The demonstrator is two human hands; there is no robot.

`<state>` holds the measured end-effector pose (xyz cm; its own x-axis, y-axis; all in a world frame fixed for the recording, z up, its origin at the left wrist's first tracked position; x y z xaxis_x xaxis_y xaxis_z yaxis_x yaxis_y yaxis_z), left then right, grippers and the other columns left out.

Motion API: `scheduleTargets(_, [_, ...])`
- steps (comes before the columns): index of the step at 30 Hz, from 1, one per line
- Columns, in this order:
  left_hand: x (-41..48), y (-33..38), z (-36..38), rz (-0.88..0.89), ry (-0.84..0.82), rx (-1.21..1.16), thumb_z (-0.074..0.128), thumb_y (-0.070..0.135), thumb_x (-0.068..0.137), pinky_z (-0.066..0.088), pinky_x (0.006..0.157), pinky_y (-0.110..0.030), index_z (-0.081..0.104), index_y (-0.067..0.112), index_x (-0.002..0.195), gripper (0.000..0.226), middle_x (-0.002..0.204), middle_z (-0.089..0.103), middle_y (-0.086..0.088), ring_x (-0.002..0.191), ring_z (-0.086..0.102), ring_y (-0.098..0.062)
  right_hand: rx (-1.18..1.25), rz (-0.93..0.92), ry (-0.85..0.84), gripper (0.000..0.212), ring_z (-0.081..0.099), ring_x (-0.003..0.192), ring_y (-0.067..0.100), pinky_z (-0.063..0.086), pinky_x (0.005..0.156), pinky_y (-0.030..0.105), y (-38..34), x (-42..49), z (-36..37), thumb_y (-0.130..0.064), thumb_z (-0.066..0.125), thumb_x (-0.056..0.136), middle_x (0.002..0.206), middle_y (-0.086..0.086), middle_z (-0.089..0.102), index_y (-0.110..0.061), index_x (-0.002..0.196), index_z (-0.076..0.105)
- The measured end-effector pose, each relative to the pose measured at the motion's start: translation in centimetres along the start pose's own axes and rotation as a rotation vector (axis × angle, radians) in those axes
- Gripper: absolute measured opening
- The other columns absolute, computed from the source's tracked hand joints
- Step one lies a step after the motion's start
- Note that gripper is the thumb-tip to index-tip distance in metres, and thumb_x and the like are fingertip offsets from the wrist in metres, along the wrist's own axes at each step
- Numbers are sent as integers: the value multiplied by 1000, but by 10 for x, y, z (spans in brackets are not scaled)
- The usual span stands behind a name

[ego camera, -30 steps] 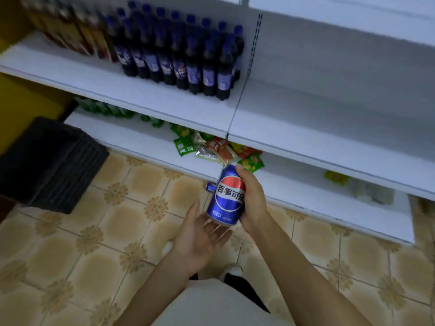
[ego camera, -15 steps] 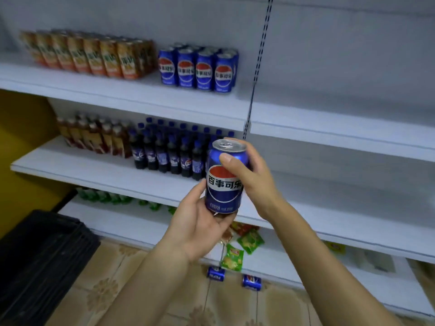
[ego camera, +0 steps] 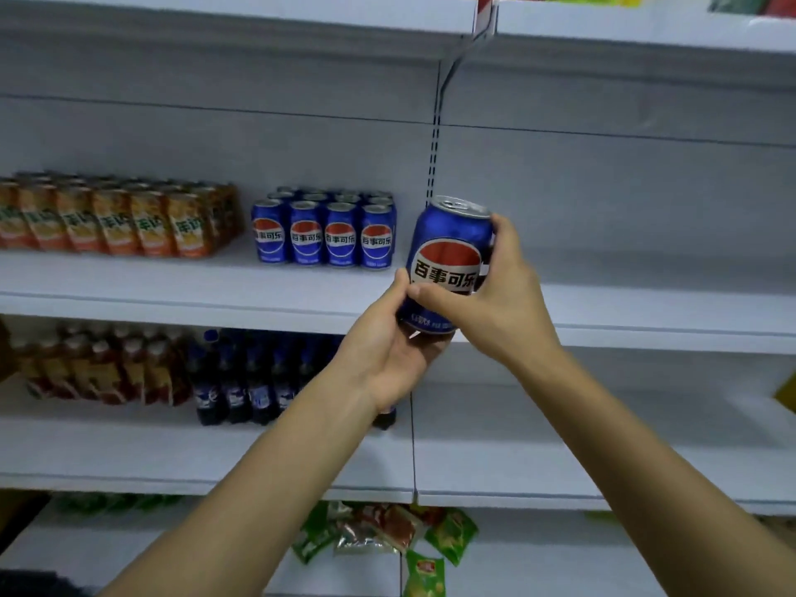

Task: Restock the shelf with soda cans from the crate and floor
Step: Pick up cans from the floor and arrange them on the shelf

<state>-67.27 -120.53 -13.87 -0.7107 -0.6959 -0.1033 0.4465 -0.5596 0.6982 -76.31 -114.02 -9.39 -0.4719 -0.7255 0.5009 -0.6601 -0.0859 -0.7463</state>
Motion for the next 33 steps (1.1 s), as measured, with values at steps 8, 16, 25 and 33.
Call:
scheduleTargets(8, [112,22,-10,242,292,953,41,41,99,46,100,-39,42,18,136,43,135,53,-5,119,54,-21,-33,80,-161,83,57,101,15,53,87,33,75,130,20,-21,85,66,113,-4,54,-17,132,34])
scheduleTargets(16, [162,33,-20,-2,-111,2408,67,64,73,44,94,-39,34,27,140,84,139,41,1,125,41,-22,-87,196,-234,81,56,117,27,48,90,34,160,255,83,-20,85,66,129,7,55,-12,129,34])
scheduleTargets(25, [192,21,-37,-215,-112,2545,77,21,76,44,86,-38,41,13,131,66,126,48,-9,115,46,-27,1,173,-250,80,54,119,30,43,91,34,218,317,149,-14,84,68,132,13,53,-6,130,35])
scheduleTargets(33, [197,20,-43,-211,-106,2506,76,16,77,46,93,-40,44,11,127,60,122,50,-10,114,47,-28,35,178,-211,94,52,121,29,43,96,35,249,313,176,-14,86,64,135,12,50,-10,139,29])
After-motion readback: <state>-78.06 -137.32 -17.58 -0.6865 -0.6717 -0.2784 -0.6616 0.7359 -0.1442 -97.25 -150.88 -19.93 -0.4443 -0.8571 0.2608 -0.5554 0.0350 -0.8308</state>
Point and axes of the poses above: each hand's wrist, its own x-axis towards the middle knuckle, its own z-axis out of the palm, y = z × x, the point moved 2 cm from there along x, towards the middle knuckle
